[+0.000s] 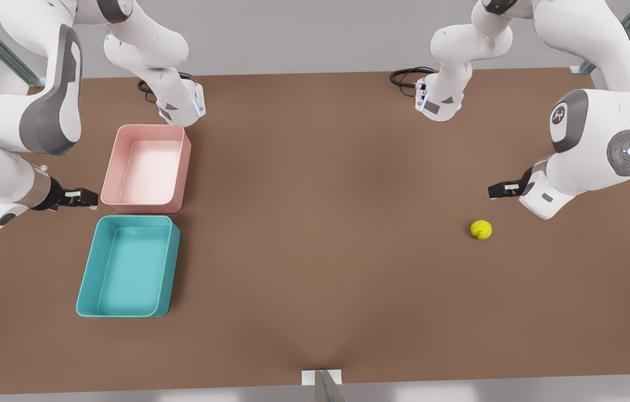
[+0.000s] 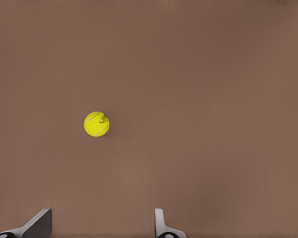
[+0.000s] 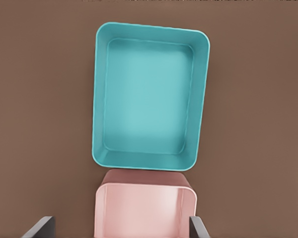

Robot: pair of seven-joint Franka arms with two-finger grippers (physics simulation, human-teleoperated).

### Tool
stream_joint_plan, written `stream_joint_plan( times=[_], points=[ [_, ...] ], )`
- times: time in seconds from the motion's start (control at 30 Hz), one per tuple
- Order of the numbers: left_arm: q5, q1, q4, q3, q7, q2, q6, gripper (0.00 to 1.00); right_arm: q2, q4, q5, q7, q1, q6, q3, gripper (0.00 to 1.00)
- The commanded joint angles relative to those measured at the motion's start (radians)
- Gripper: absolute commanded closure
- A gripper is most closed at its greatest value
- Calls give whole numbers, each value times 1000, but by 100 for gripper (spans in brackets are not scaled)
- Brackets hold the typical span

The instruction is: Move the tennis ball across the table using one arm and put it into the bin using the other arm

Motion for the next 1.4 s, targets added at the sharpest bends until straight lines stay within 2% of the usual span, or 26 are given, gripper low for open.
stream_joint_plan(
  times=[0.0,0.07,0.1,0.13,0.2,0.23,0.33,0.4,0.47,0.5,0.63,0.77,1.03,1.13,1.37],
  points=[
    [-1,0,0,0,-10,-1,-9,0,-1,3,-8,-55,-2,14,0,0],
    [-1,0,0,0,-9,-1,-9,0,-1,3,-1,-53,-2,14,-2,0],
    [-1,2,-16,0,11,3,0,48,-1,1,1,-53,-2,12,-2,0],
    [6,10,-59,3,133,13,46,79,-1,1,4,-51,-2,12,-2,0],
    [1,14,-199,38,428,13,260,79,-1,-2,-4,-53,-1,11,-2,0],
    [1,14,-251,70,716,33,392,79,-1,-2,-5,-51,-1,11,-2,0],
    [6,31,-340,79,1310,83,584,79,-1,-2,-4,-51,-1,11,-2,0],
    [7,39,-375,144,1425,97,584,79,-1,-3,-5,-53,-1,9,-2,0],
    [19,45,-417,150,1782,141,603,79,0,-3,-4,-55,-1,9,0,0],
    [96,59,-417,151,1970,161,669,79,0,-3,-2,-56,-1,8,0,0],
    [90,93,-521,153,2208,175,778,79,0,-5,2,-62,-2,3,-2,0],
    [121,103,-527,154,2263,200,825,79,2,-5,2,-62,-1,3,-2,0],
    [124,122,-563,159,1924,235,801,79,7,-3,9,-70,-2,5,-2,0],
    [207,125,-561,159,1921,255,811,79,7,-3,10,-71,-4,3,-3,0],
    [203,145,-563,159,1992,280,900,79,7,-3,10,-70,-2,3,-5,0]
  ],
)
